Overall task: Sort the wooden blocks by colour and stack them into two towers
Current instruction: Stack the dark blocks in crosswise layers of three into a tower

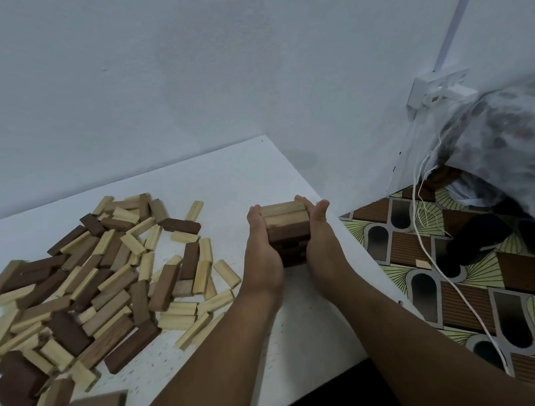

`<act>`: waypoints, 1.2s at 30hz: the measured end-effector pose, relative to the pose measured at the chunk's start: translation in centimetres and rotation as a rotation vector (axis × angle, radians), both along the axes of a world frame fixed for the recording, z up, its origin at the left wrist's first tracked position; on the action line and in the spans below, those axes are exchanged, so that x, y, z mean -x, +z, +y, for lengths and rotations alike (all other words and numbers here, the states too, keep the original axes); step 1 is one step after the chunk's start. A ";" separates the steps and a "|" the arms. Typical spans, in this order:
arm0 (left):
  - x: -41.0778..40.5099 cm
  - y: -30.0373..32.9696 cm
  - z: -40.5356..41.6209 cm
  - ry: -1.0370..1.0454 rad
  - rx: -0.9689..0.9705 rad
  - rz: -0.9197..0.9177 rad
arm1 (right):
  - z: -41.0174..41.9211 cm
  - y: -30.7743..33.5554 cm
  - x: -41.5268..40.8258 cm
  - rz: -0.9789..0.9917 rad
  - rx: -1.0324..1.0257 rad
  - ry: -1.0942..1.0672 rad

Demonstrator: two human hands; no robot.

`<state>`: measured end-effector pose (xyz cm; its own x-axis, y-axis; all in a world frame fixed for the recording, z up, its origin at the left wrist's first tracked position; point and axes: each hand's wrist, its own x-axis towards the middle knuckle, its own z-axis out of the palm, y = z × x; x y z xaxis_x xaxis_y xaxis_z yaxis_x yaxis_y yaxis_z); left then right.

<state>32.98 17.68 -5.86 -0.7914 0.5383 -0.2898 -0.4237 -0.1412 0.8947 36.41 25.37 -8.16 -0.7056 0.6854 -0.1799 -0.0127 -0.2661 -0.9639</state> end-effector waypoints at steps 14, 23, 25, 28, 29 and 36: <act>1.2 0.9 -2.8 0.043 0.048 0.145 | 0.8 2.2 -1.5 -0.019 -0.152 0.018; 4.8 3.9 -10.0 0.265 0.401 0.626 | -4.2 7.9 0.8 0.011 -0.624 -0.060; 6.2 3.7 -12.0 0.237 0.586 0.799 | -5.9 8.1 2.0 0.017 -0.664 -0.019; 8.3 2.2 -14.9 0.032 0.972 0.990 | -8.1 7.4 3.7 0.004 -0.698 0.065; 8.8 1.6 -15.6 -0.032 1.069 0.996 | -8.7 6.9 4.3 -0.014 -0.697 0.097; 9.4 0.0 -17.4 0.021 0.891 0.939 | -9.8 2.6 8.2 -0.326 -0.914 0.329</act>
